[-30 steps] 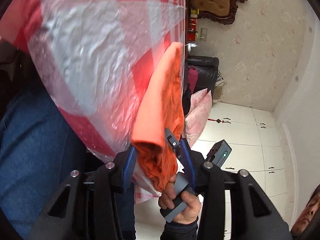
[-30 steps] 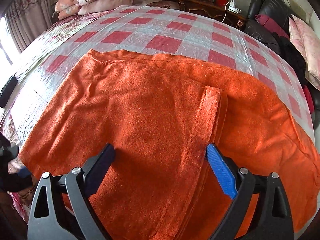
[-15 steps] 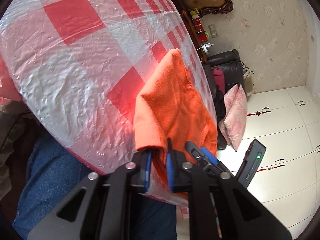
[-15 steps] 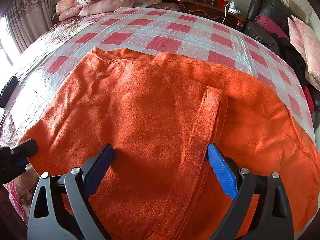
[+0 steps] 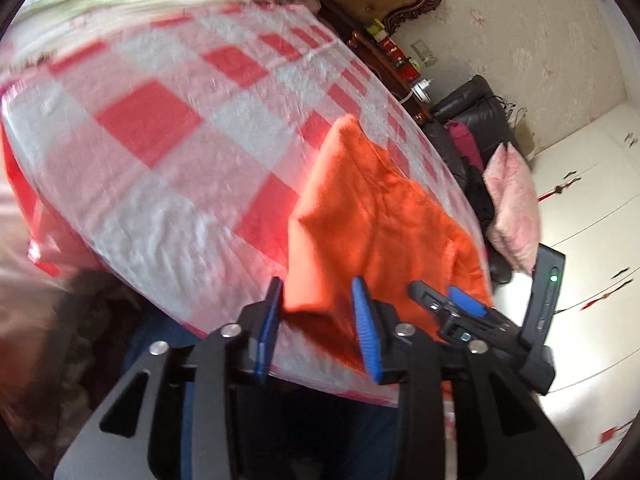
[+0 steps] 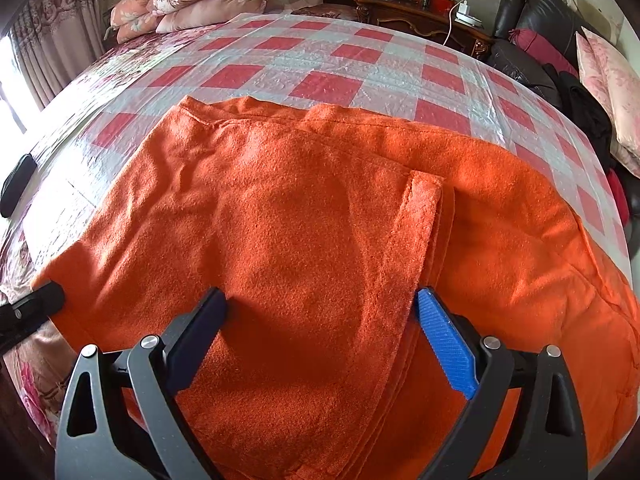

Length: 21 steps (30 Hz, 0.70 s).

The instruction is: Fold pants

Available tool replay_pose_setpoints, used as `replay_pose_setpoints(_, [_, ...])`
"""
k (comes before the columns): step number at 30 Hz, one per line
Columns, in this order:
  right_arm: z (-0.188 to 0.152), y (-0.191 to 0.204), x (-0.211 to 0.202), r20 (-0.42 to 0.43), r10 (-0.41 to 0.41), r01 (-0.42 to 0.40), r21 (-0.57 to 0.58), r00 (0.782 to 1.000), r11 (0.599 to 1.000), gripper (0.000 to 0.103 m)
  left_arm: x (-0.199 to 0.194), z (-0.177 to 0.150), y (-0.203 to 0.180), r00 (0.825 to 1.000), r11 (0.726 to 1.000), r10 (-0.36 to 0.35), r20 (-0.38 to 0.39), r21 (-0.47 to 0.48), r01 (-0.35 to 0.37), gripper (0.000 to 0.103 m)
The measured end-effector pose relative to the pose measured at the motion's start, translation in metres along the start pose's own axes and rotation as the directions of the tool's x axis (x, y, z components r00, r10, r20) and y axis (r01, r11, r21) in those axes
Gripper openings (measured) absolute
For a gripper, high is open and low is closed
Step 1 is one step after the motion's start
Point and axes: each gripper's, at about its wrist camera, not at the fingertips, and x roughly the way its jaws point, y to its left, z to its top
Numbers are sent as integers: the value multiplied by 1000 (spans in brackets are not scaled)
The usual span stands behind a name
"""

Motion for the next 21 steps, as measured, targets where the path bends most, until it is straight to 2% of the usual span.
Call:
replay_pose_setpoints(3, [0,-1,1,0,0,0,7,1000,1000,94,4,6,15,996,996,-81,-43,-44,79,45])
replay_pose_setpoints(8, [-1,-2,3,-3,7,-7,13,1000,1000,95,7,13,31,991,986,-122,-46,-121,116,44])
replay_pose_setpoints(12, [-1,-3,2,-3,6,-6,12,1000,1000,95,12,11,50,965,935,-249,-80,-278,219,44])
replay_pose_setpoints(15, [-1,-3,2,-2,7,-7,13,1000,1000,95,16,4,63,937,886,-337,-92,-369,282,44])
replay_pose_setpoints(17, [-1,-3,2,-2,6,-6,14,1000,1000,96,17,5,59,941,898,-324,-94,-342,275,44])
replay_pose_setpoints(20, [-1,-3,2,-4,7,-7,12,1000,1000,96,10,8,48,973,945,-218,-69,-265,193,40])
replay_pose_setpoints(21, [-2,-3,2,-7,9,-9,10,1000,1000,96,10,8,51,971,936,-229,-65,-287,202,39])
